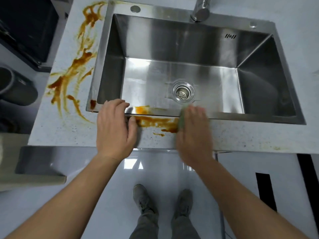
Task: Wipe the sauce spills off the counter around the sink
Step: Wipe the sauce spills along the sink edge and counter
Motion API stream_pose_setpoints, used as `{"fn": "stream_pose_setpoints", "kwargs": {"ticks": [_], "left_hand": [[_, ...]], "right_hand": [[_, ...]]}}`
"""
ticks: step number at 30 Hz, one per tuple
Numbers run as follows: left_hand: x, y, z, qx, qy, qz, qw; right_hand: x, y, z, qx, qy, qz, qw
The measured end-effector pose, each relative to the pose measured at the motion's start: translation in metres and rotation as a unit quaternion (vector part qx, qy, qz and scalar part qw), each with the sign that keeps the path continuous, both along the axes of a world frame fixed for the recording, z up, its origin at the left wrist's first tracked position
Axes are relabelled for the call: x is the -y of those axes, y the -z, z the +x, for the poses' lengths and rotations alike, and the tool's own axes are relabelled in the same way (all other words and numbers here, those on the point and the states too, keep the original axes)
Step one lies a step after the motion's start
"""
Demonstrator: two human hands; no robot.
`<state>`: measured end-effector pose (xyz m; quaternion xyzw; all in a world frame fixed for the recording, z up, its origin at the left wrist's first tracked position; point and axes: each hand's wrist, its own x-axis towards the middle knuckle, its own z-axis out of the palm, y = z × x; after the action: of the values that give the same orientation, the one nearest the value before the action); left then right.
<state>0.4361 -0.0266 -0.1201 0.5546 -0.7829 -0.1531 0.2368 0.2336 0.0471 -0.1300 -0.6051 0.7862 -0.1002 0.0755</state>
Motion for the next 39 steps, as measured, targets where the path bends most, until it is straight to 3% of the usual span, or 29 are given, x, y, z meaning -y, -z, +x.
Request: {"fn": "stream_pose_setpoints", "kwargs": {"ticks": [4, 10, 16, 20, 23, 28, 31, 36, 39], "left_hand": [[0.001, 0.001, 0.003, -0.043, -0.002, 0.006, 0.999], [0.002, 0.001, 0.003, -0.049, -0.005, 0.016, 0.999], [0.002, 0.006, 0.003, -0.064, 0.001, 0.011, 0.998], [0.003, 0.008, 0.005, -0.098, 0.006, 0.0, 0.995], [0.001, 0.008, 0.005, -0.13, -0.01, 0.001, 0.991], [0.003, 0.008, 0.007, -0.213, -0.04, 0.009, 0.976], [0.003, 0.004, 0.01, -0.253, -0.063, 0.028, 0.965], [0.014, -0.016, 0.032, -0.271, -0.08, 0.008, 0.959], [0.039, -0.02, 0.069, -0.252, -0.102, -0.021, 0.962]], "right_hand": [[0.01, 0.002, 0.024, 0.051, -0.081, -0.002, 0.995], [-0.007, -0.001, -0.026, 0.05, 0.083, 0.013, 0.995], [0.018, 0.001, 0.048, 0.065, -0.142, -0.008, 0.988], [0.002, 0.005, 0.004, 0.07, -0.081, -0.009, 0.994], [0.005, -0.001, 0.012, 0.018, -0.047, 0.014, 0.999], [0.038, -0.006, 0.094, 0.011, -0.221, 0.025, 0.975], [0.043, -0.006, 0.084, -0.016, -0.269, 0.022, 0.963], [0.021, -0.001, 0.014, -0.045, -0.131, 0.04, 0.99], [0.02, 0.0, 0.03, -0.048, -0.074, 0.043, 0.995]]}}
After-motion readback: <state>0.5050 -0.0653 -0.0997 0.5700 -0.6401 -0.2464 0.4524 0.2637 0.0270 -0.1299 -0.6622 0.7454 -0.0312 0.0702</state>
